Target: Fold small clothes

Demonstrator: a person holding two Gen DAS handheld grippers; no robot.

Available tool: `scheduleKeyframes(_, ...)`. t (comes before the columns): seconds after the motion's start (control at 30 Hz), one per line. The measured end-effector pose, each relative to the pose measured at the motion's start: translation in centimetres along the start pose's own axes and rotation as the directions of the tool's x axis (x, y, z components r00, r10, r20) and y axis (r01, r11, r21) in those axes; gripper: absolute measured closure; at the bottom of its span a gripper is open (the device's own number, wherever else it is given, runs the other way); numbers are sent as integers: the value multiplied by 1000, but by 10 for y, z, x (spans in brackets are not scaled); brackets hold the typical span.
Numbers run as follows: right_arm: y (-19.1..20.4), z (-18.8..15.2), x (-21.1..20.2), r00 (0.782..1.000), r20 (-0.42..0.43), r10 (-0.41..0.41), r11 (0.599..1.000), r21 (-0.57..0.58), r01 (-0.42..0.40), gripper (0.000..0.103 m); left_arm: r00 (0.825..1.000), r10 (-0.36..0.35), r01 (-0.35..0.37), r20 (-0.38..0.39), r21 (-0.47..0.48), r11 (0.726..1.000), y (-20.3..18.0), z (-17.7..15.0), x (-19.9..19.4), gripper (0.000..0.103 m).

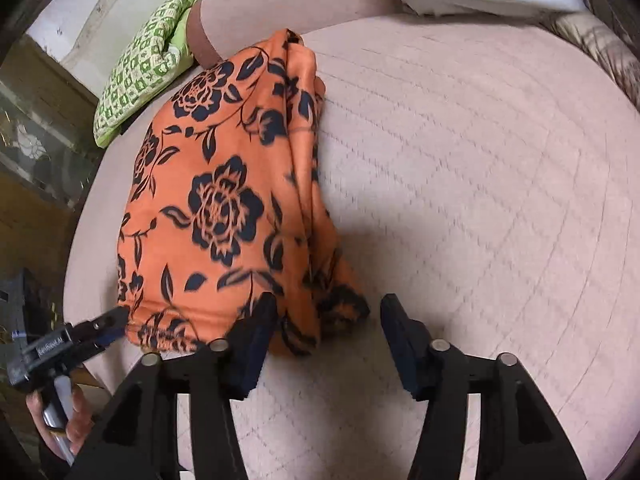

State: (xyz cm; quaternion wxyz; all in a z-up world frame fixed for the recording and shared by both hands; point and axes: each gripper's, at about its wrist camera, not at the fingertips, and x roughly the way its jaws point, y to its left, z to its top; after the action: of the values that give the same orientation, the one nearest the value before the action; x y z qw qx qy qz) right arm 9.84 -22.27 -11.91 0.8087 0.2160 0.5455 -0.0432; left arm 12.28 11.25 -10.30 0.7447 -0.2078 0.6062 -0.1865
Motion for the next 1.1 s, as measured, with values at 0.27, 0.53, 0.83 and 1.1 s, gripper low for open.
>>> scheduleKeyframes(0.27,11,-11,17,1000,-10,-25,999,-35,24,43,998,42,-44,36,71,996,-10,-8,2,63)
scheduleKeyframes(0.53,37,-19,7,996,21,-91,987,-134,93,93,997,68,-73,47,129,989,-18,-12,-1,92)
scheduleKeyframes(0.83,43,-36,-1,987,77,-143,977,-145,153,78,966,213,-246,148,269,931,-44,-35,-4,82)
scheduleKeyframes(1.1,59,-66,-36,965,179,-191,965,-149,218,40,949,172,-245,266,272,930,-52,-65,-44,59)
